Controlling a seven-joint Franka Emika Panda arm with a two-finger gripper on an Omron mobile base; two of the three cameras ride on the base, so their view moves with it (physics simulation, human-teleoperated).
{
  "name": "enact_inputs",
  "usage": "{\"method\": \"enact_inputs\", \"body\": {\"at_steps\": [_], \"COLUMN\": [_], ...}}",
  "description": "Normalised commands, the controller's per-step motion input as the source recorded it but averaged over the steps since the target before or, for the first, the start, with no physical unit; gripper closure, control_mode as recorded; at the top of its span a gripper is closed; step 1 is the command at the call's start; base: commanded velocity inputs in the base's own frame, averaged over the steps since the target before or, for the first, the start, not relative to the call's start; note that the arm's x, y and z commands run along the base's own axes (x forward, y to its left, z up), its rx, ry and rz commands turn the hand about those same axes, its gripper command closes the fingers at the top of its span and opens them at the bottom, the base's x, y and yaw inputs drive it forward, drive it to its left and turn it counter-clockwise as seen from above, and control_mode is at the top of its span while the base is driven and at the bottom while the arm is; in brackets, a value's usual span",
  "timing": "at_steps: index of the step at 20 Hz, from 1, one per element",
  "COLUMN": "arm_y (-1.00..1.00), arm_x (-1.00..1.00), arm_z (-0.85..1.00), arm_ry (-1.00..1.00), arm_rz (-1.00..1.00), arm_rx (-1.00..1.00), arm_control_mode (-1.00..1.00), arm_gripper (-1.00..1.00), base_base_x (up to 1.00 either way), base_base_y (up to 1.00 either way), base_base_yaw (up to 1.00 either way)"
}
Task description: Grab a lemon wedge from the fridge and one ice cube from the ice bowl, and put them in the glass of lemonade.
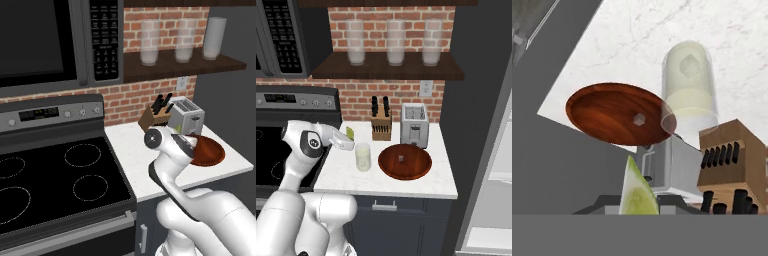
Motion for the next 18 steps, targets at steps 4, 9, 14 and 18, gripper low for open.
{"method": "enact_inputs", "body": {"at_steps": [4, 9, 14, 18], "arm_y": [0.00, 0.00, 0.00, 0.00], "arm_x": [0.00, 0.00, 0.03, 0.16], "arm_z": [-0.10, 0.00, 0.00, -0.08], "arm_ry": [-0.07, -0.03, 0.00, 0.00], "arm_rz": [-0.02, 0.00, 0.00, 0.00], "arm_rx": [0.00, 0.00, 0.00, 0.00], "arm_control_mode": [-1.00, -1.00, -1.00, -1.00], "arm_gripper": [1.00, 1.00, 1.00, 1.00], "base_base_x": [0.00, 0.00, 0.00, 0.00], "base_base_y": [0.00, 0.00, 0.00, 0.00], "base_base_yaw": [0.00, 0.00, 0.00, 0.00]}}
